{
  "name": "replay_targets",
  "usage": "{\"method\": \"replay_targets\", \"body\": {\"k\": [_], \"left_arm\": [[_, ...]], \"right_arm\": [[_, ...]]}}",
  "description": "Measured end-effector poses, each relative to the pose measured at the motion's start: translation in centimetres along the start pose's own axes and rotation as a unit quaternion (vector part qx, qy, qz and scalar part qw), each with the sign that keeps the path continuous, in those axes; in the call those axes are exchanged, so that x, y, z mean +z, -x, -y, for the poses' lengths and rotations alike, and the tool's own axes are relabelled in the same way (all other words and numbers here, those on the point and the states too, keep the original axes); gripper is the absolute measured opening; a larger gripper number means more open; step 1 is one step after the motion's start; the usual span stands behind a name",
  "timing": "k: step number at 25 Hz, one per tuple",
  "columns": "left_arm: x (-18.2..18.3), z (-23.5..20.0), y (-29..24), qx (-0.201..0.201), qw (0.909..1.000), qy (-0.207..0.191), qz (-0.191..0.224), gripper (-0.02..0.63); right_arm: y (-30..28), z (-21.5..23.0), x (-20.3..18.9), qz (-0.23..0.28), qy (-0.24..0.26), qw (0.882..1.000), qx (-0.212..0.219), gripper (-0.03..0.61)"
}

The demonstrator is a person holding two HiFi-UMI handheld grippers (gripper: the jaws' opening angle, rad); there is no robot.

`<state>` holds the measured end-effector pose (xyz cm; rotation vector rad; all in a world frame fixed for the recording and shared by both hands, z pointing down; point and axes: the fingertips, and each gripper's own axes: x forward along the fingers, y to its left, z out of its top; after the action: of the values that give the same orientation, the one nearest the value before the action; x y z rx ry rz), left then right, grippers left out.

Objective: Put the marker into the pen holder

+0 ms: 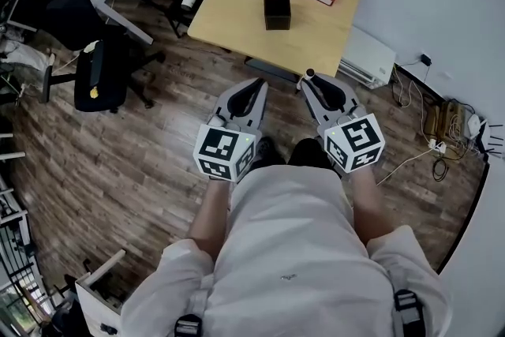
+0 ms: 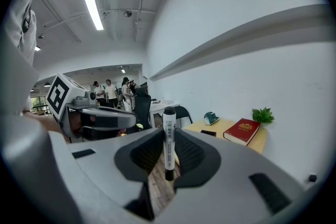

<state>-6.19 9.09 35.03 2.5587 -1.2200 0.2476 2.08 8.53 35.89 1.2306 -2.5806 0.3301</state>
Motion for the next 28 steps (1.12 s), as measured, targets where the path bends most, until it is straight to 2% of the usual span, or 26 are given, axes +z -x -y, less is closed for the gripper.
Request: {"method": "replay_targets", "body": {"k": [12, 28], "left_arm": [[-0.9, -1.9, -1.4, -0.008, 0.9998, 0.014, -0.012, 0.012], [1.0, -8.8, -8.9, 0.008, 0.9991, 0.023, -0.035, 0.012]], "right_arm": [[-2.2, 1.1, -0.2, -0.007, -0.023, 1.0, -0.011, 0.064], [-12.0, 8.6, 2.4, -0.009, -0.047, 0.999, 0.003, 0.064]]}}
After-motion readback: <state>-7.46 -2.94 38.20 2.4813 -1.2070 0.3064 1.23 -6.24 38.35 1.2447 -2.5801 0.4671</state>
